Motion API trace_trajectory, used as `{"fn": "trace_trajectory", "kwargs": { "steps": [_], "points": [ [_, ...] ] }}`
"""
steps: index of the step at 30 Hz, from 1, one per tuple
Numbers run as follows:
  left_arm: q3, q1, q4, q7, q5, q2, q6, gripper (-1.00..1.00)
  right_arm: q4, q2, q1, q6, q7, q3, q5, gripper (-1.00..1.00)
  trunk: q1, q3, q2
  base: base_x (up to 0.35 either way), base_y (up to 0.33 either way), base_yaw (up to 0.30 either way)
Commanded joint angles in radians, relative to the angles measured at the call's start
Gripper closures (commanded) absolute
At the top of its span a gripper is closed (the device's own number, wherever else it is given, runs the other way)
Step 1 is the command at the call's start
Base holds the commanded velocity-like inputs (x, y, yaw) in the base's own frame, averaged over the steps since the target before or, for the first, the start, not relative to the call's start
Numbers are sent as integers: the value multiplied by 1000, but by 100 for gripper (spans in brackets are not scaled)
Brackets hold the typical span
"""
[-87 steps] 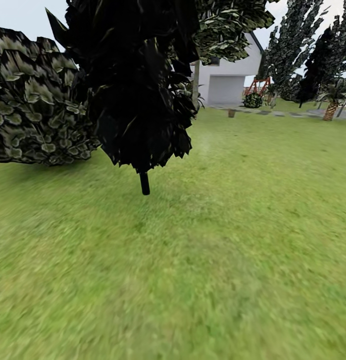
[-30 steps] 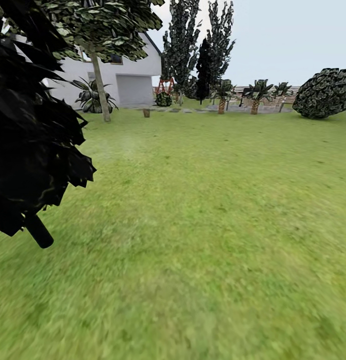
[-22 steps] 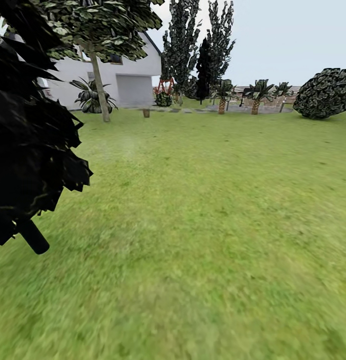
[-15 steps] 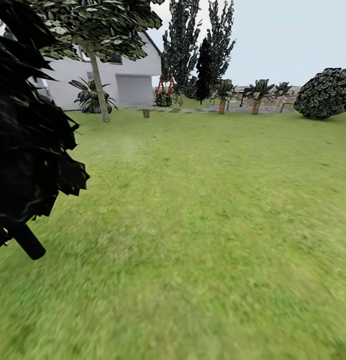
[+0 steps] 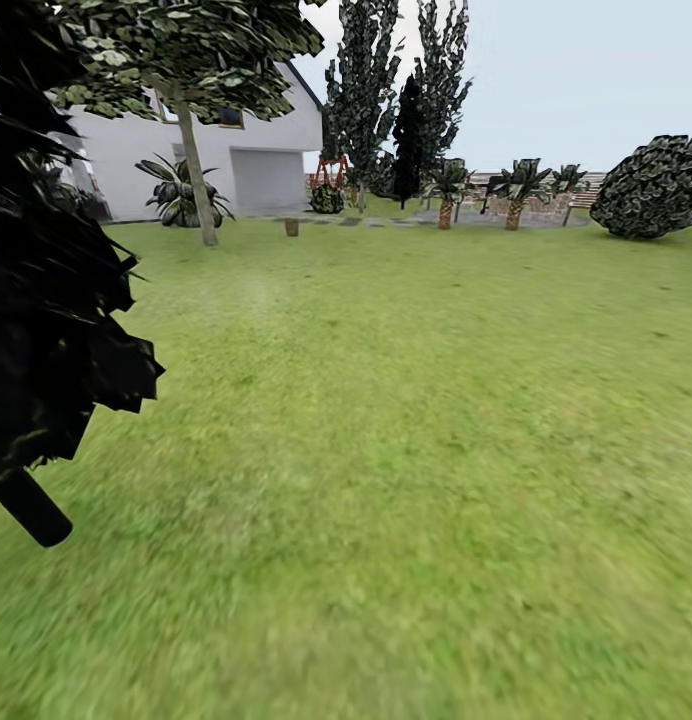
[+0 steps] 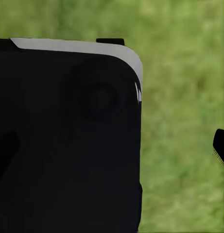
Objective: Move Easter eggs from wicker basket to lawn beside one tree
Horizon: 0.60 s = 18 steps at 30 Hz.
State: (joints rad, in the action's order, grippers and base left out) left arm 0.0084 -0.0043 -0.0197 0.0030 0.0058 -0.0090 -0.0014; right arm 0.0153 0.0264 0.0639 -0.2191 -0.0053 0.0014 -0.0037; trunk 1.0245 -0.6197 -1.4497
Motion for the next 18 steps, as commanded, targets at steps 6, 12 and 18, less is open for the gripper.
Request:
{"fn": "trace_trajectory", "kwargs": {
  "steps": [6,12,18],
  "points": [
    [1,0,0,0,0,0,0,-100,1,-2,1,-3,-1,0,2,-100,1,-1,0,340,0,0],
    [1,0,0,0,0,0,0,-100,0,1,1,-3,0,0,1,-100,1,-1,0,340,0,0],
    [1,0,0,0,0,0,0,-100,0,-2,1,-3,0,0,1,-100,1,-1,0,340,0,0]
  ]
}}
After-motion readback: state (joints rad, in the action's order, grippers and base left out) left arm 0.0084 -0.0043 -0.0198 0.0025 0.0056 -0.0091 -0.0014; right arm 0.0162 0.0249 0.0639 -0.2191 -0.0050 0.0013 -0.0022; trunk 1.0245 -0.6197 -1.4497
